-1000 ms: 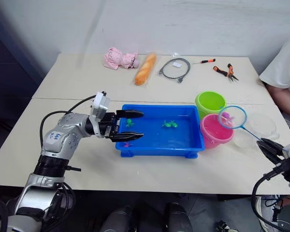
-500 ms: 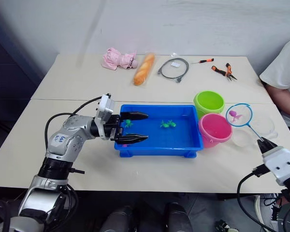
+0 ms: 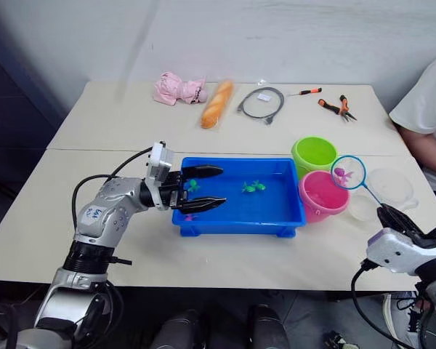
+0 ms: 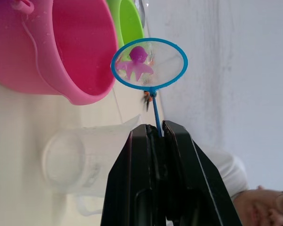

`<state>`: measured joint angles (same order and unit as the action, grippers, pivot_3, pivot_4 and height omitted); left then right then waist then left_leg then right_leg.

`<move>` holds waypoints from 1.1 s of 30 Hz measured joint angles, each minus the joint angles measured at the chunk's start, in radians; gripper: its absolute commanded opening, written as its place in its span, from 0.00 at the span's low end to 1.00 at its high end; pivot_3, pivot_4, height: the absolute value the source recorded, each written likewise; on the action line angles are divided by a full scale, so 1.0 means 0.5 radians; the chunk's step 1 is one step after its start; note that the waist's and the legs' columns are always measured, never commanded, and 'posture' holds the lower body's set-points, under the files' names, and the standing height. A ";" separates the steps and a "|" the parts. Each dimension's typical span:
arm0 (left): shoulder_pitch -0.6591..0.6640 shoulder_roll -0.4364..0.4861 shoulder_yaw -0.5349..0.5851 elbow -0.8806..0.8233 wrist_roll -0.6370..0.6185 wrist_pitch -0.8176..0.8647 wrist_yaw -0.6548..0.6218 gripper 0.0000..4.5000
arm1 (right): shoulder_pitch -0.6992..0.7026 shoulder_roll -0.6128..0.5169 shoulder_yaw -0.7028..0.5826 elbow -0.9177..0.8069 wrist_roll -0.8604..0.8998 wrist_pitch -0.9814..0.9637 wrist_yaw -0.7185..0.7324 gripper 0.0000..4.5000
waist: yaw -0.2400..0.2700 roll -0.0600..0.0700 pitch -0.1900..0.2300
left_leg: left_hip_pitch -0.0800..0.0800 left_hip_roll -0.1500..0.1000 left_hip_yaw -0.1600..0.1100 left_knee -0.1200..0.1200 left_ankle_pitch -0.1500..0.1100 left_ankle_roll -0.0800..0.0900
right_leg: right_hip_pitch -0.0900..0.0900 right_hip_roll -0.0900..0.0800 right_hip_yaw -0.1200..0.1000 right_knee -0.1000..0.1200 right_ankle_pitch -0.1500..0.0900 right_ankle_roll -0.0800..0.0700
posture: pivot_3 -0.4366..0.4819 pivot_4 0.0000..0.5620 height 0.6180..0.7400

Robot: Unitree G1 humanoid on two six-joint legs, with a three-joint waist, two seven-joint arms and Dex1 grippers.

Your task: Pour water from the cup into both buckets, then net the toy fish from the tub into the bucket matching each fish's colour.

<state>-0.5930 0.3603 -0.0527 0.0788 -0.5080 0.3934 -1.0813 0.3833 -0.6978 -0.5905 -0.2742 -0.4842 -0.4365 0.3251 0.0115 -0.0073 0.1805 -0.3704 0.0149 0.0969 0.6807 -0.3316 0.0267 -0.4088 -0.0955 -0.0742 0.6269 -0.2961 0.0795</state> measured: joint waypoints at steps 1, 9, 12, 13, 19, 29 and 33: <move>0.000 0.000 0.002 0.000 0.000 -0.004 0.004 0.99 | 0.004 -0.002 0.000 0.004 -0.049 -0.011 -0.037 0.00 | 0.000 0.000 0.000 | 0.000 0.000 0.000 0.000 0.000 0.000 | 0.000 0.000 0.000 0.000 0.000 0.000 | 0.48 0.27 0.99; 0.000 -0.021 0.013 0.004 0.000 -0.016 0.038 0.99 | 0.079 -0.078 0.000 0.170 -0.531 -0.170 -0.489 0.00 | -0.001 0.000 0.000 | 0.000 0.000 0.000 0.000 0.001 -0.002 | 0.000 0.001 0.001 0.000 0.000 0.000 | 0.48 0.27 0.99; -0.002 -0.033 0.013 0.012 0.000 -0.018 0.039 0.99 | 0.117 -0.078 0.000 0.167 -0.614 -0.268 -0.686 0.00 | -0.007 0.000 0.000 | 0.000 0.001 0.000 0.000 0.003 -0.004 | 0.000 0.002 0.001 0.000 0.000 0.000 | 0.48 0.27 0.99; -0.005 -0.036 0.013 0.017 0.000 -0.020 0.039 0.99 | 0.127 -0.078 0.000 0.166 -0.630 -0.279 -0.722 0.00 | -0.010 0.000 0.000 | 0.000 0.001 0.000 0.000 0.003 -0.004 | 0.000 0.002 0.001 0.000 0.000 0.000 | 0.48 0.27 0.99; -0.068 -0.041 0.022 0.053 0.003 -0.051 0.036 0.99 | 0.201 -0.046 0.082 0.157 -0.647 -0.281 -0.760 0.00 | -0.020 0.000 0.000 | 0.000 0.000 0.000 0.000 0.003 -0.004 | 0.000 0.002 0.001 0.000 -0.001 0.000 | 0.48 0.27 0.99; -0.076 -0.053 0.028 0.102 0.008 -0.081 0.026 0.99 | 0.092 -0.046 0.085 0.132 -0.461 -0.172 -0.689 0.00 | -0.027 0.000 0.000 | 0.002 0.001 0.000 -0.001 0.005 -0.005 | 0.001 0.003 0.002 0.002 -0.001 0.000 | 0.48 0.27 0.99; -0.025 0.074 0.037 0.081 0.006 -0.095 -0.050 0.99 | -0.058 -0.099 0.227 -0.010 0.220 -0.045 -0.293 0.00 | -0.042 0.000 0.000 | 0.003 0.003 0.000 -0.001 0.005 -0.005 | 0.001 0.004 0.002 0.003 -0.001 0.000 | 0.48 0.27 0.99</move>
<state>-0.6055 0.3974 -0.0341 0.1194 -0.5050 0.3459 -1.1061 0.3545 -0.7471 -0.4768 -0.2791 -0.3742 -0.4591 0.1786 -0.0093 -0.0072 0.1805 -0.3688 0.0163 0.0968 0.6802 -0.3291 0.0242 -0.4085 -0.0934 -0.0730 0.6285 -0.2964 0.0796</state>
